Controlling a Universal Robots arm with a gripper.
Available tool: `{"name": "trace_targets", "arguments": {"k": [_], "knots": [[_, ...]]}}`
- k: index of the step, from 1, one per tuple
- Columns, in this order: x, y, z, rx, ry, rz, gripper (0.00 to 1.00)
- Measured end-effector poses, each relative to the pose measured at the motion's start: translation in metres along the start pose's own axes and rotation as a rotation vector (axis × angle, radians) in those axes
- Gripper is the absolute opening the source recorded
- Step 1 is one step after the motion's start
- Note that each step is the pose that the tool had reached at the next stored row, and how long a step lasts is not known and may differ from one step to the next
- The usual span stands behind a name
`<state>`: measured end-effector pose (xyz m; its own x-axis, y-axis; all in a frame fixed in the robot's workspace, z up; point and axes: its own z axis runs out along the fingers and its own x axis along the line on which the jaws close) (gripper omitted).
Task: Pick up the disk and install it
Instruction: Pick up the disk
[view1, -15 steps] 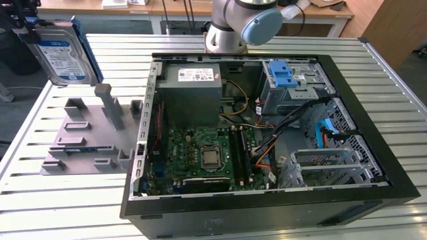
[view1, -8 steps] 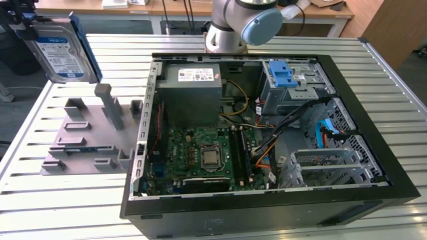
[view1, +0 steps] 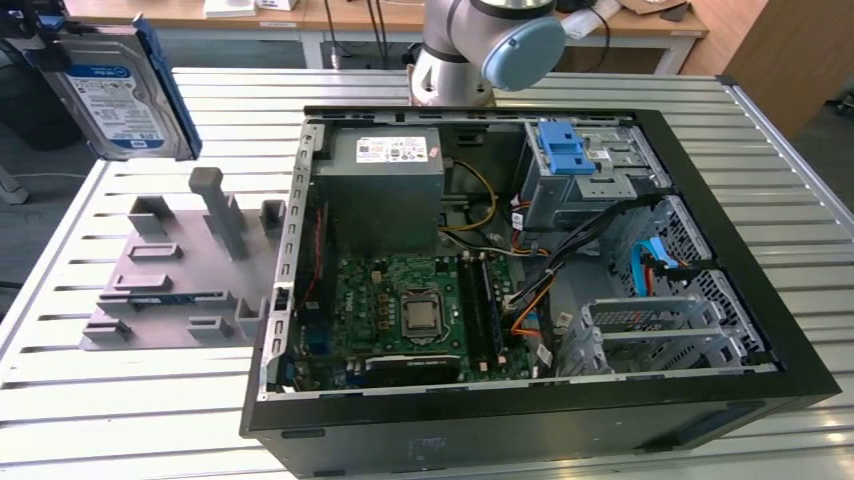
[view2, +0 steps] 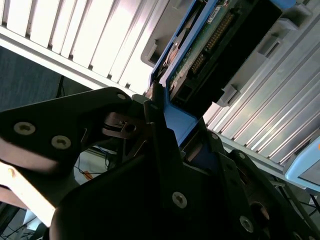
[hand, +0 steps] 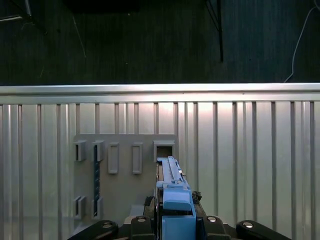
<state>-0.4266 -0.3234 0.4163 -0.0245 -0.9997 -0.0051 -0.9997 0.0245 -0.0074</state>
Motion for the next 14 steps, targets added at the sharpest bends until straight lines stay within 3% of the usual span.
{"name": "trace_targets", "arguments": {"k": [14], "knots": [[-0.0001, -0.0001, -0.0166, -0.0001, 0.0000, 0.000, 0.36]]}}
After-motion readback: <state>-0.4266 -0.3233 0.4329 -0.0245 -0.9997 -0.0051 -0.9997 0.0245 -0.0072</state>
